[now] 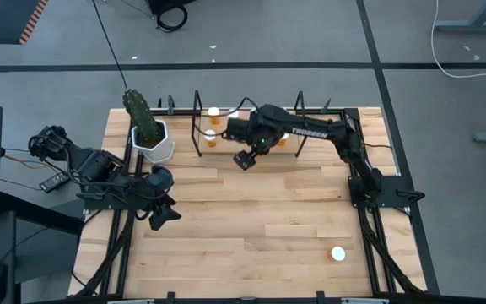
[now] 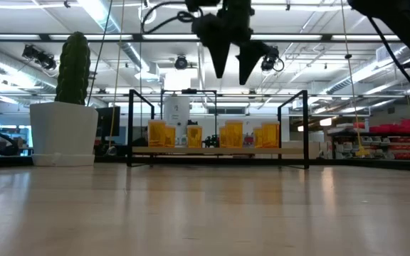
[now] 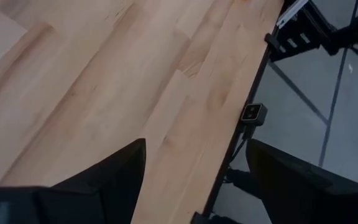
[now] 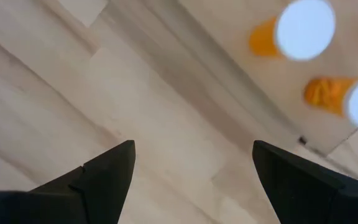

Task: Pick and place medicine bottles onto shelf by color
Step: Put the orange pill bottle on the shelf

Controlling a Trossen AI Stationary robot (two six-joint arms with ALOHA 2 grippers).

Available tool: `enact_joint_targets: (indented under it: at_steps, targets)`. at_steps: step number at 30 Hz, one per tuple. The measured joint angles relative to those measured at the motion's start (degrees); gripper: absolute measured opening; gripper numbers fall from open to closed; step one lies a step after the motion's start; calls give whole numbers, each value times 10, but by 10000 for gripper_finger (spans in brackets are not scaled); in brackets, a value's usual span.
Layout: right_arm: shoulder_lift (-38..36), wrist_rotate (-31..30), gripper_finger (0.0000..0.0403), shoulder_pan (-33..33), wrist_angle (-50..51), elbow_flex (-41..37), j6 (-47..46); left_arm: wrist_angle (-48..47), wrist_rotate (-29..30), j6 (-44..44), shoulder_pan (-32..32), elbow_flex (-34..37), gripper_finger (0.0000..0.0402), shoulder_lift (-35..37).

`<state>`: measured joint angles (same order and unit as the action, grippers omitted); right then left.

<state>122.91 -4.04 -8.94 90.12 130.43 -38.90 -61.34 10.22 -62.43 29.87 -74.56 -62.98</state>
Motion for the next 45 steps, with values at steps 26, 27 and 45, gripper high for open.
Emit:
enact_joint_targets:
  at_steps: [26, 27, 45]
  targets:
    - [-244, 82, 331, 445, -90, -414, -649, -2, -28, 139, -14, 0, 281, 0]
    - [-258, 87, 331, 464, -108, -438, -692, -2, -28, 141, -19, 0, 281, 0]
    - [-304, 129, 331, 590, -240, -617, -900, 3, -28, 135, -81, 0, 281, 0]
